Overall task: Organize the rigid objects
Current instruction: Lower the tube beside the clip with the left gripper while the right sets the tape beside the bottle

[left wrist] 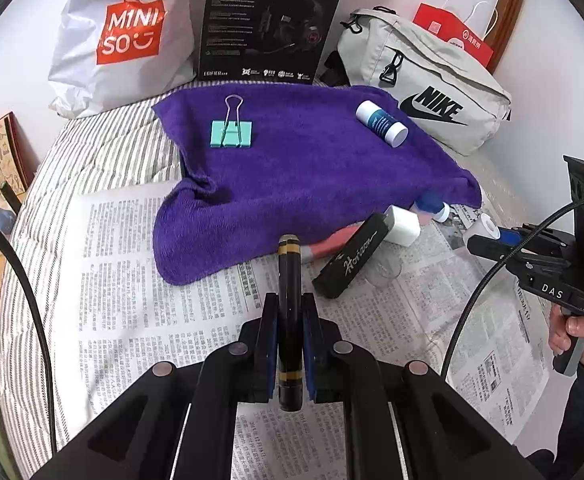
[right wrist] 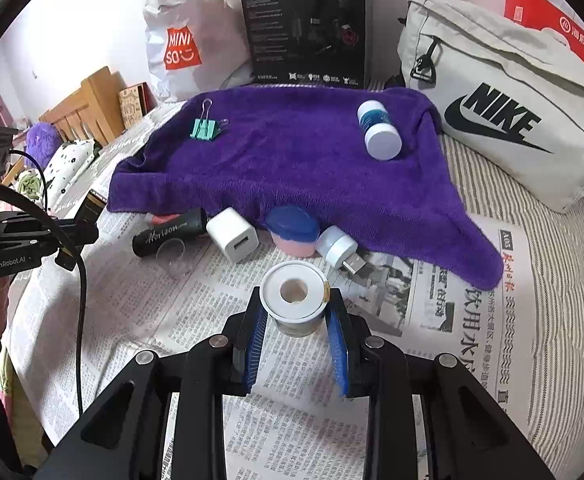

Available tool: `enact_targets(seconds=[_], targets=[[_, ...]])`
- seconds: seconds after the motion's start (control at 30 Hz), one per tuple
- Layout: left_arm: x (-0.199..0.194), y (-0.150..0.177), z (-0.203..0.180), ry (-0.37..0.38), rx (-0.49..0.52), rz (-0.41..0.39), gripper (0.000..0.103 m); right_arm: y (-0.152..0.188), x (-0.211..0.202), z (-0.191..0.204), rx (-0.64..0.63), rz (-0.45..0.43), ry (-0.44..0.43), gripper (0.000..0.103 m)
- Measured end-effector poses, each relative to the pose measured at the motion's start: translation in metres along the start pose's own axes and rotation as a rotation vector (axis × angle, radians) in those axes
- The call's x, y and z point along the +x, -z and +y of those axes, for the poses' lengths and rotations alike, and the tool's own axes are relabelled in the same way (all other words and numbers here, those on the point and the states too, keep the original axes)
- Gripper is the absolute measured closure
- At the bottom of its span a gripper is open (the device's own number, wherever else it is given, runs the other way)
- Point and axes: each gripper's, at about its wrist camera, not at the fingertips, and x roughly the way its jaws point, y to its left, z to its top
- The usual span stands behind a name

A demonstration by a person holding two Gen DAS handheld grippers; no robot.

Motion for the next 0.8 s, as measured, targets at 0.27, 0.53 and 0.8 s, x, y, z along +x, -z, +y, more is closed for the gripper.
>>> enact_targets(seconds=[0.27, 0.53, 0.8], targets=[[-0.004, -0.016, -0.001, -0.007, 0.012, -0.015, 0.092, -0.014, -0.007, -0.006, -0.004, -0.025, 0.006, 0.074], [0.001, -0.037, 0.008, -0.012, -0.003, -0.020, 0.092, -0.037, -0.001, -0.019, 0.000, -0.034, 0.030, 0.074], [0.014, -0.066, 0.017, -0.040, -0.031, -0.035, 0.092, -0.065, 0.013, -0.028, 0.013, -0.044, 0.040, 0.074]])
